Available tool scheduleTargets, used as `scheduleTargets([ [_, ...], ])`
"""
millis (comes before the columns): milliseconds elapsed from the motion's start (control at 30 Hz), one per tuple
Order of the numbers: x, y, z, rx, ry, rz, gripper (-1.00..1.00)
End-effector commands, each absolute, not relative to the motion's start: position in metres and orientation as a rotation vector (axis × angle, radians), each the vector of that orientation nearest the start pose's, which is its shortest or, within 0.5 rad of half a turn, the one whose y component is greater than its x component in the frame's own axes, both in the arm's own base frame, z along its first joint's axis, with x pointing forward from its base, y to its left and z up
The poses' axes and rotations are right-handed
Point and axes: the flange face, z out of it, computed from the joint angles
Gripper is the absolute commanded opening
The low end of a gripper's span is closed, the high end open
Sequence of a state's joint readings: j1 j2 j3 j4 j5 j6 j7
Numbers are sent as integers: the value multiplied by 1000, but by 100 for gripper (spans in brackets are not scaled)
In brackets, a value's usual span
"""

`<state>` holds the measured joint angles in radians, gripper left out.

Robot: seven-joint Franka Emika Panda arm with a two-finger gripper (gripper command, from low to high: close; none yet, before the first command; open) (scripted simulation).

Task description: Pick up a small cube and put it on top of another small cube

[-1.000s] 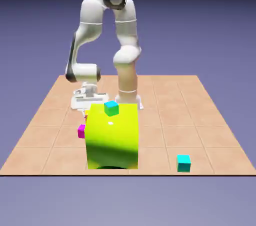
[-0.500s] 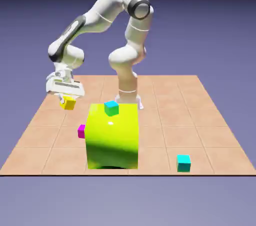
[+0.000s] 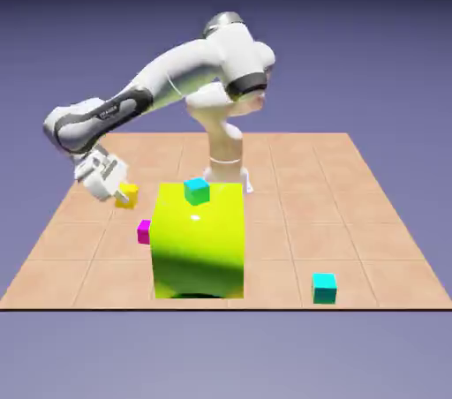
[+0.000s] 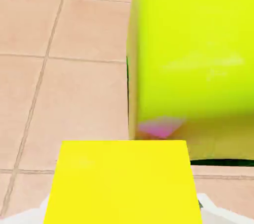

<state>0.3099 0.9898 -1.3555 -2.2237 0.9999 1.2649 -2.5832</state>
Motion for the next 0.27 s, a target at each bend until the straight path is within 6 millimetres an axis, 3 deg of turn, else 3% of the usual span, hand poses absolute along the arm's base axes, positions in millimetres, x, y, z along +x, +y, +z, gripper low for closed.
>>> scheduleTargets([
  [0,276,-335,201,-2139,-968,-361,-100],
  [100,274,-299,146,-2139,-968,-361,-100],
  [133,274,-299,146,-2139,-968,-361,100],
  [167,274,-299,146,-2139,-968,-361,100],
  [233,277,-325,186,-2137,-970,-363,100],
])
